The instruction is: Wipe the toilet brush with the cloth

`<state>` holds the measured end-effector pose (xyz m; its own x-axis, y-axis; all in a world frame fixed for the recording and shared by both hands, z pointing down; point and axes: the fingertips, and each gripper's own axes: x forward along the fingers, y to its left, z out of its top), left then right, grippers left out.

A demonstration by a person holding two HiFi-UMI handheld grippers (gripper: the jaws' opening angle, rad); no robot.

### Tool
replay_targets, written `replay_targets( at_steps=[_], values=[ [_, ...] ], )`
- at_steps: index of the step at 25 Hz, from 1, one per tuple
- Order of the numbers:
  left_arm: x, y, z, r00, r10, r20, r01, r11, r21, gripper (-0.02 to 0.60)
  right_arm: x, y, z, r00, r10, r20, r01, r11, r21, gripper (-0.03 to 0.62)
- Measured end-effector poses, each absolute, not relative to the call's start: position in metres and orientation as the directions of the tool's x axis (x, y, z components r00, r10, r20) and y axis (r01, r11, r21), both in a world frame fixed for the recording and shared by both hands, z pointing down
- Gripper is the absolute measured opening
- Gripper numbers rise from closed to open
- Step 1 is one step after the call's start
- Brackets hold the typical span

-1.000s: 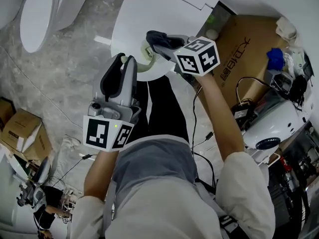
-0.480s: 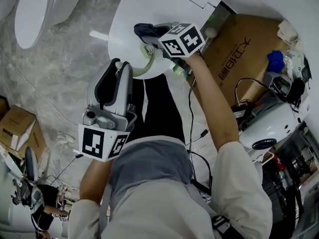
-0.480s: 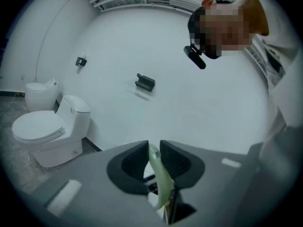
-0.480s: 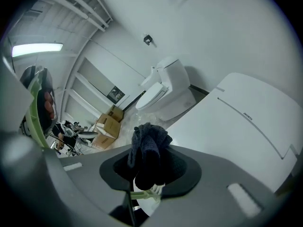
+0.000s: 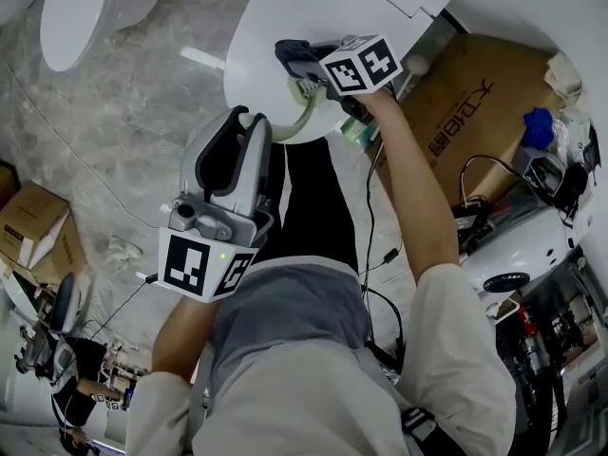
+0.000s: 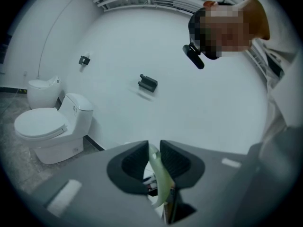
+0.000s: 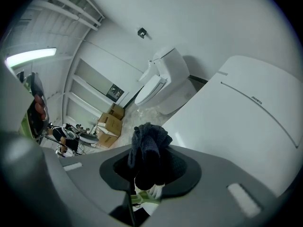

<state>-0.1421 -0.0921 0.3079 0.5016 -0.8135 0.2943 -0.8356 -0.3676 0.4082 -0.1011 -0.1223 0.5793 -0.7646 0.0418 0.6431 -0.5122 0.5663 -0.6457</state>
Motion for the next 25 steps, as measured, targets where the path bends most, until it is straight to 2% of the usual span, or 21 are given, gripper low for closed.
replay_targets(
  at_steps=[25],
  values=[
    [-0.149,-0.09,0.31,0.49,-0.823,0.288,-0.844,-0.365,0.393,0.0,-0.112,-0.127,0.618,-0.643,0.176,0.745,-0.542,0.583,-0.606,0.109]
  ],
)
